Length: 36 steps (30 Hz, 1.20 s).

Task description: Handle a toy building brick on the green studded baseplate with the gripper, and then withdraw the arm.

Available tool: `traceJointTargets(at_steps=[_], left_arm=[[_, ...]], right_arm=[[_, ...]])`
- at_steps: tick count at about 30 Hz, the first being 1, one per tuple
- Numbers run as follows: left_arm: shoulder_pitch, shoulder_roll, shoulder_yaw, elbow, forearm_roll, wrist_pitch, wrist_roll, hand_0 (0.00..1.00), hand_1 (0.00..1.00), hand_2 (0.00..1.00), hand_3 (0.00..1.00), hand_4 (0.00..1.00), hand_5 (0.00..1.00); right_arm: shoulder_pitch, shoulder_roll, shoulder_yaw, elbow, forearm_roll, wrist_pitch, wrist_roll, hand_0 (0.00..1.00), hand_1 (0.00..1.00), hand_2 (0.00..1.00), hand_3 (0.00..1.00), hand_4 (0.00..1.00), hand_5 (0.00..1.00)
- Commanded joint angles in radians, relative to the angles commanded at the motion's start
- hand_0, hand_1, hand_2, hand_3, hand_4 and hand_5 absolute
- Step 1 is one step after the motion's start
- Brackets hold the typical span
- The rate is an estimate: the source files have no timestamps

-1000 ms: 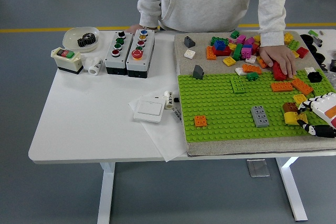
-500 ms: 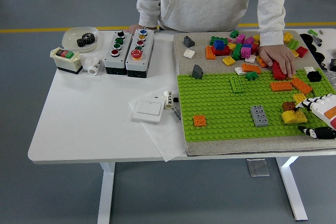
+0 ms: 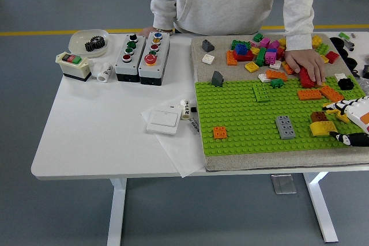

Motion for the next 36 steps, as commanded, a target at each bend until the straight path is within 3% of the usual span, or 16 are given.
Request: traceJointTargets(at_steps=[8,11,16,17,22,23,28,30,36], left_arm=[[0.0,0.002,-0.002,0.001,0.002,0.0,0.0,0.781,0.804,0.786,0.638,0.708,0.618],[0.0,0.003,-0.006,0.002,0.007,0.0,0.0,0.781,0.802,0.788,0.638,0.709,0.618],[-0.002,0.005,-0.011,0.003,0.014,0.002,0.002,0.781,0.802,0.788,0.638,0.709,0.618],[-0.002,0.006,-0.011,0.004,0.014,0.003,0.002,0.782,0.802,0.788,0.638,0.71,0.617],[-0.004,0.009,-0.009,0.005,0.009,0.005,0.001,0.782,0.802,0.788,0.638,0.71,0.617],[-0.004,0.009,-0.009,0.005,0.007,0.006,0.001,0.782,0.802,0.789,0.637,0.709,0.616],[-0.004,0.011,-0.008,0.006,0.007,0.006,0.0,0.782,0.802,0.789,0.637,0.709,0.616],[-0.004,0.011,-0.01,0.006,0.009,0.006,0.001,0.782,0.801,0.789,0.638,0.709,0.613],[-0.004,0.011,-0.015,0.006,0.017,0.005,0.005,0.781,0.8,0.789,0.637,0.711,0.614]], right_arm=[[-0.023,-0.008,0.048,0.02,-0.016,0.0,0.0,0.378,0.518,0.688,0.769,0.856,0.265],[-0.046,-0.025,0.103,0.067,-0.004,0.0,0.0,0.38,0.52,0.688,0.771,0.862,0.267],[-0.096,-0.057,0.177,0.182,0.049,0.0,-0.008,0.38,0.52,0.688,0.771,0.862,0.267],[-0.111,-0.065,0.189,0.217,0.068,0.0,-0.03,0.439,0.553,0.69,0.616,0.808,0.323],[-0.197,-0.102,0.276,0.378,0.136,0.0,-0.146,0.439,0.553,0.69,0.616,0.808,0.323],[-0.218,-0.111,0.295,0.412,0.154,0.0,-0.169,0.462,0.568,0.619,0.53,0.75,0.48],[-0.274,-0.134,0.342,0.502,0.176,0.0,-0.217,0.462,0.568,0.619,0.53,0.75,0.48],[-0.291,-0.142,0.353,0.53,0.175,0.006,-0.226,0.492,0.547,0.572,0.515,0.731,0.506],[-0.324,-0.154,0.373,0.582,0.153,0.084,-0.241,0.505,0.564,0.582,0.528,0.73,0.528]])
